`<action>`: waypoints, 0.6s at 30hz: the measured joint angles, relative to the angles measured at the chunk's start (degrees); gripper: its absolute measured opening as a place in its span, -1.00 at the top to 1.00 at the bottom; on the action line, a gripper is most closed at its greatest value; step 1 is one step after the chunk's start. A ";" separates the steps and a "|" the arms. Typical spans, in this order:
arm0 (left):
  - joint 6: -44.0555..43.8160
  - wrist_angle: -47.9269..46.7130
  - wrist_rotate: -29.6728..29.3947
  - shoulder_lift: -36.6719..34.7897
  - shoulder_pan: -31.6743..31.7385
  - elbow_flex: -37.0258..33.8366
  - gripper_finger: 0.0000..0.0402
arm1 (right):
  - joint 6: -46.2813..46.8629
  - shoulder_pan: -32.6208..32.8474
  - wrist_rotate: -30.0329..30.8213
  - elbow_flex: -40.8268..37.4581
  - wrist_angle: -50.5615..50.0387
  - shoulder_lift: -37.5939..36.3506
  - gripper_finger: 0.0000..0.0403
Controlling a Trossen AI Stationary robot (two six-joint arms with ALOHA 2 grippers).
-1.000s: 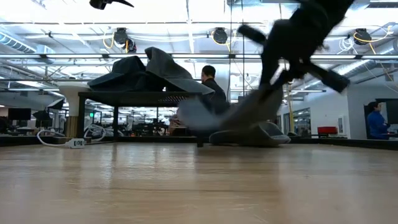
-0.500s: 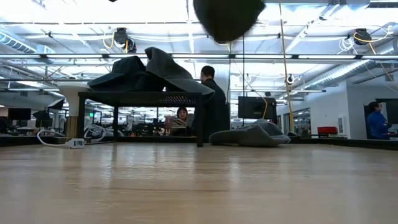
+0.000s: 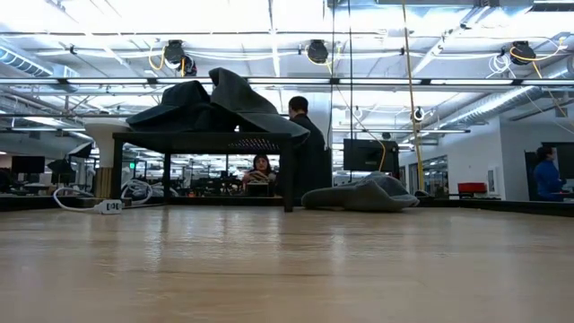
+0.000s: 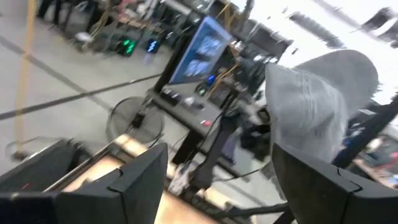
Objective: Pick & Place hat
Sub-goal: Stack the left gray cap on the other gray cap on the shelf
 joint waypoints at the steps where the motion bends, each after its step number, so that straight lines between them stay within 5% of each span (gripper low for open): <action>1: -0.66 1.39 0.59 0.00 0.01 0.00 -0.46 | 0.71 -1.27 -2.55 0.00 2.00 0.00 0.99; 9: -6.27 10.50 2.83 0.00 0.01 0.00 -0.46 | 10.15 -13.03 -16.51 0.00 20.68 2.34 0.99; 18: -7.74 29.61 8.03 3.03 -3.44 0.00 -0.46 | 23.35 -23.25 -23.45 3.85 30.56 9.65 0.99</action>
